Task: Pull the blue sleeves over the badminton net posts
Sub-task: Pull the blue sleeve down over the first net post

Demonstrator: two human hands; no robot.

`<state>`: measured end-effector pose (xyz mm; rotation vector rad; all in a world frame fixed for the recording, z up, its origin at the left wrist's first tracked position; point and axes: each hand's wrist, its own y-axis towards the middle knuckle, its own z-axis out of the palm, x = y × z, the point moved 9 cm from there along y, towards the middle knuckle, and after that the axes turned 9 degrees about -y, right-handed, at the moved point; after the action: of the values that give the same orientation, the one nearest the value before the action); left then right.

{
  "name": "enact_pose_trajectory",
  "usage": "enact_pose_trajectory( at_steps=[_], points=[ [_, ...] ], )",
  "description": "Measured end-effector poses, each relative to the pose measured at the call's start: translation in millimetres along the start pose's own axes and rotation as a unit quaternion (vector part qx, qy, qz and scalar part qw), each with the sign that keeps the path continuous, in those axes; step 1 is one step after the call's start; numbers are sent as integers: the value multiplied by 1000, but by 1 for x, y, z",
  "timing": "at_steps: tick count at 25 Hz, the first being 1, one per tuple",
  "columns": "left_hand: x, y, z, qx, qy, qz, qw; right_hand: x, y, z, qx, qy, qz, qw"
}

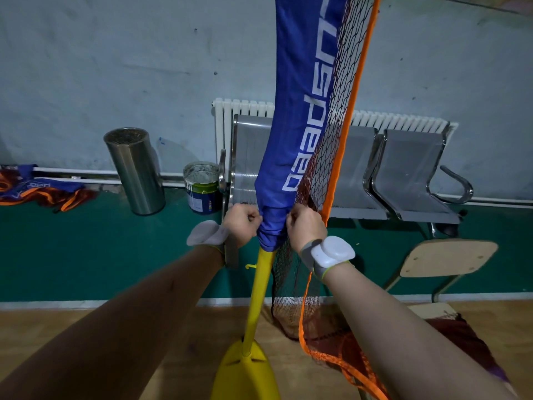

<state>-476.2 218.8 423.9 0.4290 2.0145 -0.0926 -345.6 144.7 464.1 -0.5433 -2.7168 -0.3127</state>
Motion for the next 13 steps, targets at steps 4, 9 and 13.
enact_pose_trajectory(
  at_steps=[4,9,13],
  points=[
    [-2,0,0,17,-18,-17,1000,-7,-8,-4,-17,40,25,999],
    [-8,-5,0,20,-49,-8,999,-2,-21,6,2,49,22,999],
    [-9,-8,4,26,-49,-10,998,-3,-14,8,5,2,0,1000]
  ],
)
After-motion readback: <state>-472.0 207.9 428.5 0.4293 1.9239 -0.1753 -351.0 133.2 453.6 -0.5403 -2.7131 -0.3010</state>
